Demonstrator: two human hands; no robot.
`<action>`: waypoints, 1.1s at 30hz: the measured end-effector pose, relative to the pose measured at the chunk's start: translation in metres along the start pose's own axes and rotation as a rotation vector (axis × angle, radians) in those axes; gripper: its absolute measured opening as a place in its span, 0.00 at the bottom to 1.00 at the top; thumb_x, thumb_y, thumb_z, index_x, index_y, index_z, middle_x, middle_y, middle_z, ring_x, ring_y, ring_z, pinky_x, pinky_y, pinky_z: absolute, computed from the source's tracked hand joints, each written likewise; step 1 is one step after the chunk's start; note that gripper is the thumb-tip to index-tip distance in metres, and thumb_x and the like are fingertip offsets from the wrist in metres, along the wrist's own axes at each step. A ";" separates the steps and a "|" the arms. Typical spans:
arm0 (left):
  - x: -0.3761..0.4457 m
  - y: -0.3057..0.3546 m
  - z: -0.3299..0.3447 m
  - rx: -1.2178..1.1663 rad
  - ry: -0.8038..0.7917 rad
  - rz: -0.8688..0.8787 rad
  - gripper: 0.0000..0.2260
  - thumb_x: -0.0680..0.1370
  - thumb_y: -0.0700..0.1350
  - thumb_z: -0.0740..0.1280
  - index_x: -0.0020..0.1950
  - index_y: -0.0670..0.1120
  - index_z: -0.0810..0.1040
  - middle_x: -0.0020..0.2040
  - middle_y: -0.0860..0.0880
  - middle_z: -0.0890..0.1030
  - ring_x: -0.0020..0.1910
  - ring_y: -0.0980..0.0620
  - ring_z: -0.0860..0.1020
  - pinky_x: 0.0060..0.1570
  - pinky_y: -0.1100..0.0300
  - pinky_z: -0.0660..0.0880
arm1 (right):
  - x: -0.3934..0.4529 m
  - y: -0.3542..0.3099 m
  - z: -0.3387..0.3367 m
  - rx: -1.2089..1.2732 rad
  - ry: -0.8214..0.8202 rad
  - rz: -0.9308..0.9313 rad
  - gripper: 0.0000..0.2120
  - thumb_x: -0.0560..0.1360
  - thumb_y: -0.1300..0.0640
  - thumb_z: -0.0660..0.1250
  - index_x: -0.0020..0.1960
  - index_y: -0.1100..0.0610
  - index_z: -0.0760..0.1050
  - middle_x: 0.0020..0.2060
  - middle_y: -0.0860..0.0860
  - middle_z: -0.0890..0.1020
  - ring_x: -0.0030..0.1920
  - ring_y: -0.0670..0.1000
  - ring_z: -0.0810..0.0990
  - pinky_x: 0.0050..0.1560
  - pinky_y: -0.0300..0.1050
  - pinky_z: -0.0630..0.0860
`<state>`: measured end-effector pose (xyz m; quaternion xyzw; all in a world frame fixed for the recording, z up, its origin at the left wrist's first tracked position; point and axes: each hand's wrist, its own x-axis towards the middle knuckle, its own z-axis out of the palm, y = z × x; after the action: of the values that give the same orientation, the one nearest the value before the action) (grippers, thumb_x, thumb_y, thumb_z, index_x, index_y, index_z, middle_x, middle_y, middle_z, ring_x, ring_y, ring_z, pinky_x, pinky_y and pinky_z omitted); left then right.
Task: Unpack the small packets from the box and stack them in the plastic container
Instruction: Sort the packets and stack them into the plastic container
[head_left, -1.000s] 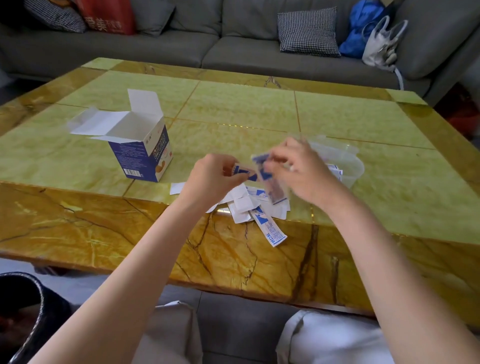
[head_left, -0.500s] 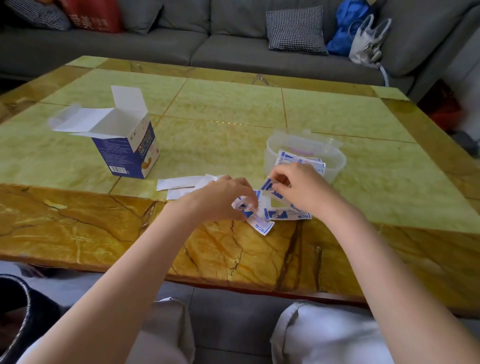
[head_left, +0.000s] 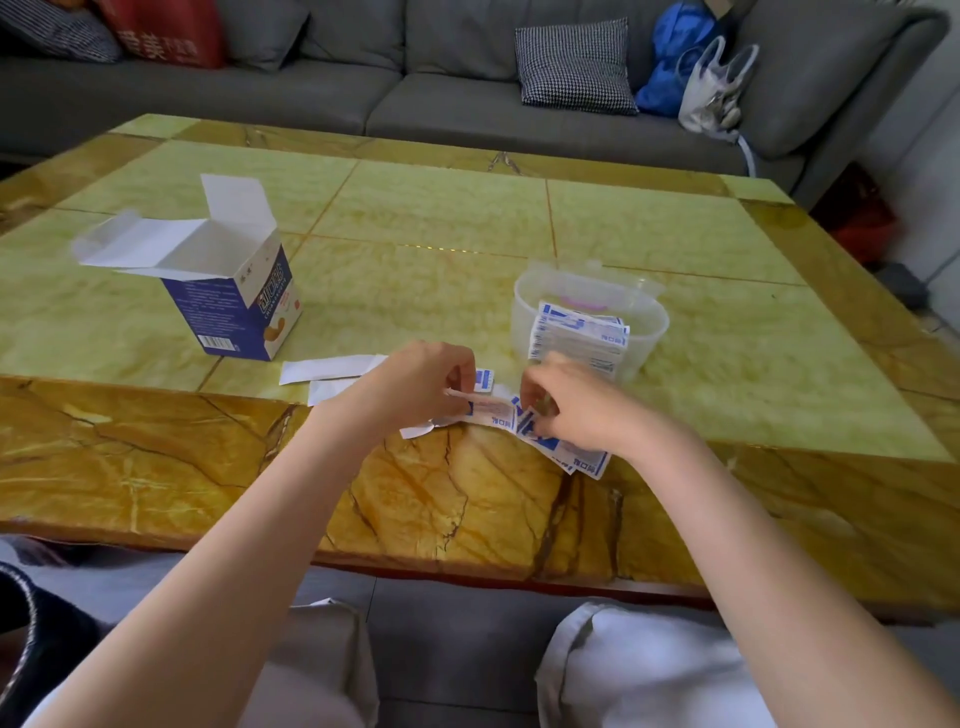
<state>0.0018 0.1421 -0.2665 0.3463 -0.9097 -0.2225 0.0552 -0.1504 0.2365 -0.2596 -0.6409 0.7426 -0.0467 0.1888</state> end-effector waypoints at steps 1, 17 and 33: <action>0.000 -0.002 -0.001 -0.015 0.020 -0.009 0.07 0.73 0.40 0.69 0.49 0.42 0.78 0.50 0.47 0.80 0.44 0.55 0.73 0.33 0.73 0.65 | 0.000 0.000 0.001 0.050 0.016 0.002 0.10 0.72 0.64 0.67 0.45 0.52 0.69 0.43 0.46 0.70 0.45 0.49 0.73 0.41 0.42 0.72; -0.002 -0.003 -0.003 0.026 0.005 -0.051 0.05 0.74 0.39 0.67 0.49 0.44 0.77 0.51 0.47 0.81 0.52 0.48 0.78 0.51 0.56 0.74 | 0.003 -0.009 0.002 0.200 0.007 0.102 0.18 0.71 0.63 0.71 0.58 0.54 0.71 0.49 0.50 0.75 0.50 0.51 0.74 0.45 0.42 0.70; 0.000 -0.005 -0.004 0.034 0.004 -0.056 0.05 0.74 0.40 0.67 0.49 0.44 0.77 0.51 0.47 0.81 0.51 0.48 0.78 0.51 0.54 0.75 | -0.003 -0.008 -0.004 0.280 -0.084 0.135 0.13 0.70 0.56 0.72 0.32 0.58 0.71 0.48 0.56 0.78 0.48 0.55 0.77 0.43 0.42 0.65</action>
<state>0.0059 0.1376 -0.2653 0.3732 -0.9031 -0.2077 0.0448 -0.1444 0.2372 -0.2528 -0.5583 0.7617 -0.1100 0.3098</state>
